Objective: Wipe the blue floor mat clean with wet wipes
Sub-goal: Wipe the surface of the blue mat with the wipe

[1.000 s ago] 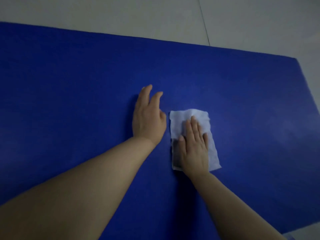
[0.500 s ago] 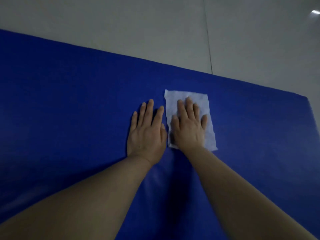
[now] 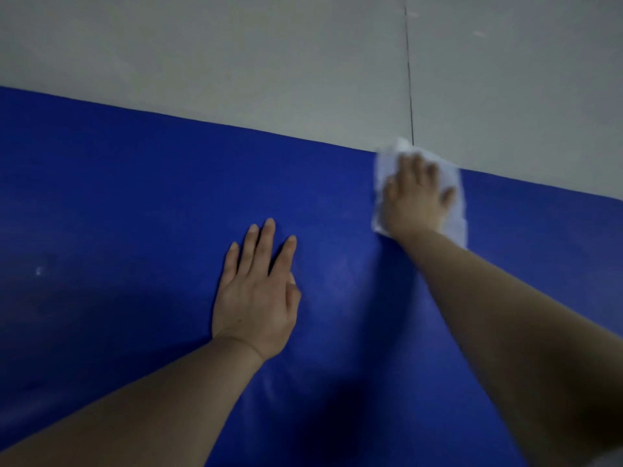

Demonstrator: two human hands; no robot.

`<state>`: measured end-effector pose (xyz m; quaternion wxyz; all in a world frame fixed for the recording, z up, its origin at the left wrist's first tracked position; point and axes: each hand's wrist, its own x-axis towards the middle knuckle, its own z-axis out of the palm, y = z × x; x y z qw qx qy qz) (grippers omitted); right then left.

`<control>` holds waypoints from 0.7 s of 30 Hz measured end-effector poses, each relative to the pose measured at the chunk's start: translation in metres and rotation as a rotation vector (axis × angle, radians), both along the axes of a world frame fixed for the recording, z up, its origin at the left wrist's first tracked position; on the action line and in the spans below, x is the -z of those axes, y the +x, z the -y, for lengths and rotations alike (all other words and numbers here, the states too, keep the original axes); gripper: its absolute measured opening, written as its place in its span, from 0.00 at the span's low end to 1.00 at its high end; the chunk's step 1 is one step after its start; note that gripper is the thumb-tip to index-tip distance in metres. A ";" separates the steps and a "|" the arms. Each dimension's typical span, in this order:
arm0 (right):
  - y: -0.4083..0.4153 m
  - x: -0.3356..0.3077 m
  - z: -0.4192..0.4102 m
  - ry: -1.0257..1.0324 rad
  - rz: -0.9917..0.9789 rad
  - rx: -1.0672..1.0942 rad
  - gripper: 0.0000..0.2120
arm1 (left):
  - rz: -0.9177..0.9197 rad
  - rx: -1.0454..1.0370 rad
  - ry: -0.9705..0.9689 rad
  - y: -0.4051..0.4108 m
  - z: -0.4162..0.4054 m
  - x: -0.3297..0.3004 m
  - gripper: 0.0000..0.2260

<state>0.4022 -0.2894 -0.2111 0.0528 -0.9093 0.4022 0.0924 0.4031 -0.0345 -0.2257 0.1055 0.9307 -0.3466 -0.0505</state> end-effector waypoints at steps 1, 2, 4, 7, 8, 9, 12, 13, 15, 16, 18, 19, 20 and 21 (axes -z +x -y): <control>0.009 0.001 -0.021 0.003 0.013 -0.152 0.27 | 0.008 -0.002 0.008 0.000 0.000 -0.001 0.24; 0.014 0.002 -0.040 0.028 0.037 -0.276 0.27 | 0.011 -0.003 0.020 0.000 0.000 -0.001 0.24; 0.008 0.003 -0.054 0.052 0.069 -0.343 0.26 | 0.008 -0.001 0.032 0.000 0.000 -0.003 0.24; -0.032 0.004 -0.007 0.058 0.089 -0.028 0.26 | 0.009 0.005 0.038 0.000 -0.001 -0.003 0.24; -0.048 0.004 0.011 0.050 0.085 0.069 0.27 | 0.009 0.006 0.040 0.001 0.000 -0.002 0.24; -0.061 0.003 0.023 0.041 0.083 0.114 0.27 | 0.003 0.005 0.046 0.001 0.000 -0.002 0.24; -0.071 0.001 0.027 0.032 0.097 0.061 0.27 | -0.031 0.005 0.087 0.001 -0.001 -0.002 0.25; -0.071 0.001 0.026 0.036 0.102 0.057 0.27 | -0.048 0.010 0.096 0.001 -0.002 -0.003 0.25; -0.069 0.001 0.027 0.035 0.111 0.055 0.27 | -0.082 0.020 0.097 0.004 -0.002 -0.010 0.26; -0.069 0.002 0.029 0.036 0.112 0.054 0.27 | -0.105 0.029 0.097 0.006 -0.002 -0.015 0.25; -0.071 0.000 0.030 0.055 0.101 0.063 0.27 | -0.138 0.034 0.101 0.007 0.001 -0.022 0.23; -0.071 -0.001 0.030 0.056 0.098 0.065 0.27 | -0.146 0.011 0.087 0.006 0.004 -0.023 0.22; -0.071 -0.002 0.029 0.050 0.097 0.064 0.27 | -0.149 -0.013 0.073 0.005 0.007 -0.022 0.21; -0.070 -0.003 0.028 0.045 0.096 0.063 0.27 | -0.138 -0.029 0.059 0.002 0.009 -0.019 0.22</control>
